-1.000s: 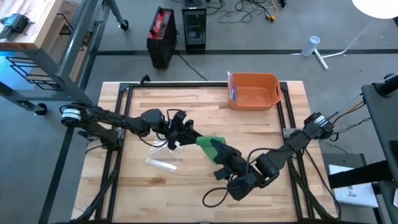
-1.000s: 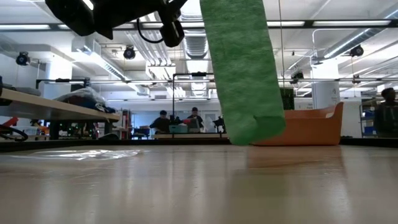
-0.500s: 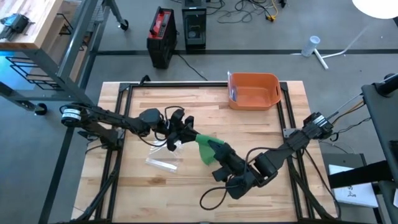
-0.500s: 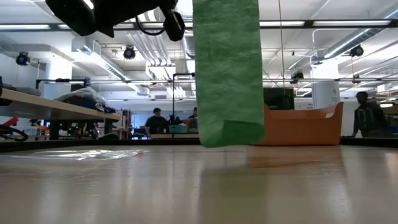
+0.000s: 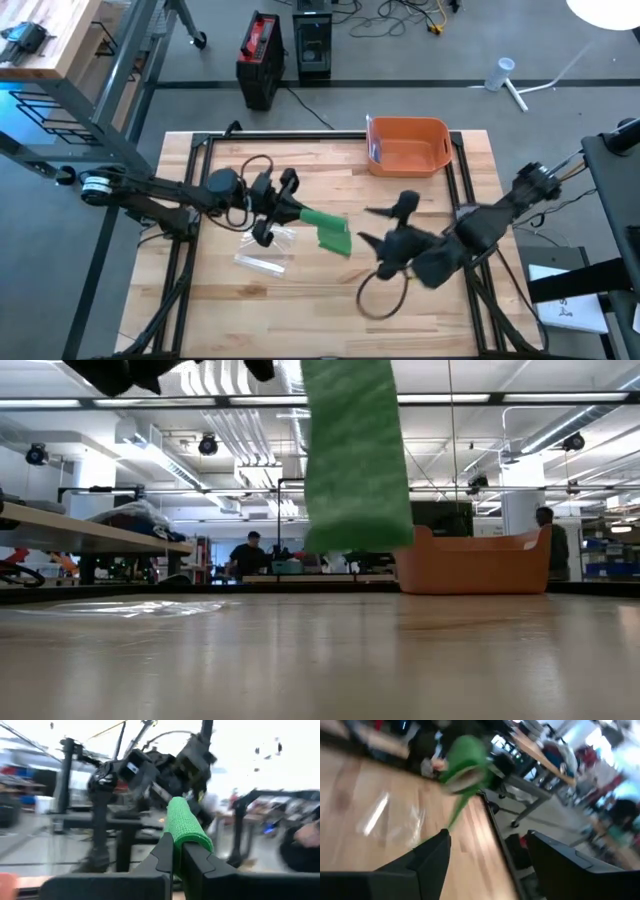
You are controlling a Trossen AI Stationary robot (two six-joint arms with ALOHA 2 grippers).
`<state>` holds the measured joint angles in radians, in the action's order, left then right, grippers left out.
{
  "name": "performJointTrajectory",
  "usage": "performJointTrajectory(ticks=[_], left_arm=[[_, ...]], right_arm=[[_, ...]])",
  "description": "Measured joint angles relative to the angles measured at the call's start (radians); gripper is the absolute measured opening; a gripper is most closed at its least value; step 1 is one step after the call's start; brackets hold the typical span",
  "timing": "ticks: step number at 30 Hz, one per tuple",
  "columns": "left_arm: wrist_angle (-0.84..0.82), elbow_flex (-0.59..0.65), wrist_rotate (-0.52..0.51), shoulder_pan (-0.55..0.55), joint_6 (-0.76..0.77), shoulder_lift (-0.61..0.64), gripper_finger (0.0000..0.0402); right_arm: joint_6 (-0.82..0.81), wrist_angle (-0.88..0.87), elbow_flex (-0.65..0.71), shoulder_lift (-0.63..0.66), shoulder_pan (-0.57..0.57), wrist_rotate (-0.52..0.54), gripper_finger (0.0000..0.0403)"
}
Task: Roll bandage
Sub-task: Roll the green bandage
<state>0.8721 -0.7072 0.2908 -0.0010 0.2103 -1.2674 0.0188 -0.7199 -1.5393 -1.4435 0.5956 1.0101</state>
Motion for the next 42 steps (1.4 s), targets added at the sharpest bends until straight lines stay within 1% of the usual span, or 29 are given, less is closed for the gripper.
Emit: performJointTrajectory(ticks=[2, 4, 6, 9, 10, 12, 15, 17, 20, 21, 24, 28, 34, 42], left_arm=[[-0.057, 0.010, -0.074, -0.018, -0.083, 0.024, 0.0003], [-0.105, 0.011, -0.162, -0.040, -0.157, 0.041, 0.0003], [-0.132, 0.011, -0.220, -0.056, -0.220, 0.051, 0.0003], [-0.140, 0.012, -0.232, -0.072, -0.283, 0.047, 0.0003], [-0.140, 0.012, -0.234, -0.077, -0.307, 0.045, 0.0003], [-0.141, 0.012, -0.235, -0.085, -0.363, 0.041, 0.0003], [-0.141, 0.012, -0.238, -0.095, -0.447, 0.040, 0.0003], [-0.139, 0.012, -0.238, -0.096, -0.500, 0.040, 0.0003], [-0.140, 0.012, -0.238, -0.096, -0.594, 0.040, 0.0002], [-0.140, 0.012, -0.238, -0.096, -0.624, 0.039, 0.0002], [-0.140, 0.012, -0.238, -0.096, -0.679, 0.038, 0.0002], [-0.140, 0.012, -0.238, -0.096, -0.682, 0.038, 0.0004], [-0.140, 0.012, -0.237, -0.096, -0.704, 0.038, 0.0006], [-0.141, 0.012, -0.237, -0.096, -0.702, 0.038, 0.0006]], right_arm=[[-0.058, 0.035, 0.050, 0.040, -0.008, -0.007, 0.0258], [-0.074, 0.129, 0.115, 0.069, -0.015, -0.043, 0.0261], [-0.062, 0.260, 0.190, 0.089, -0.030, -0.091, 0.0264], [-0.019, 0.506, 0.305, 0.107, -0.058, -0.195, 0.0270], [-0.005, 0.592, 0.336, 0.107, -0.069, -0.214, 0.0271], [0.004, 0.720, 0.387, 0.107, -0.085, -0.213, 0.0274], [0.003, 0.829, 0.435, 0.126, -0.106, -0.199, 0.0274], [-0.035, 0.871, 0.465, 0.138, -0.122, -0.213, 0.0272], [-0.094, 0.912, 0.502, 0.140, -0.148, -0.282, 0.0267], [-0.110, 0.935, 0.511, 0.138, -0.155, -0.290, 0.0265], [-0.129, 0.978, 0.526, 0.135, -0.178, -0.322, 0.0257], [-0.140, 0.993, 0.529, 0.122, -0.198, -0.370, 0.0243], [-0.190, 0.997, 0.516, 0.108, -0.218, -0.412, 0.0209], [-0.210, 0.994, 0.516, 0.099, -0.224, -0.409, 0.0152]])
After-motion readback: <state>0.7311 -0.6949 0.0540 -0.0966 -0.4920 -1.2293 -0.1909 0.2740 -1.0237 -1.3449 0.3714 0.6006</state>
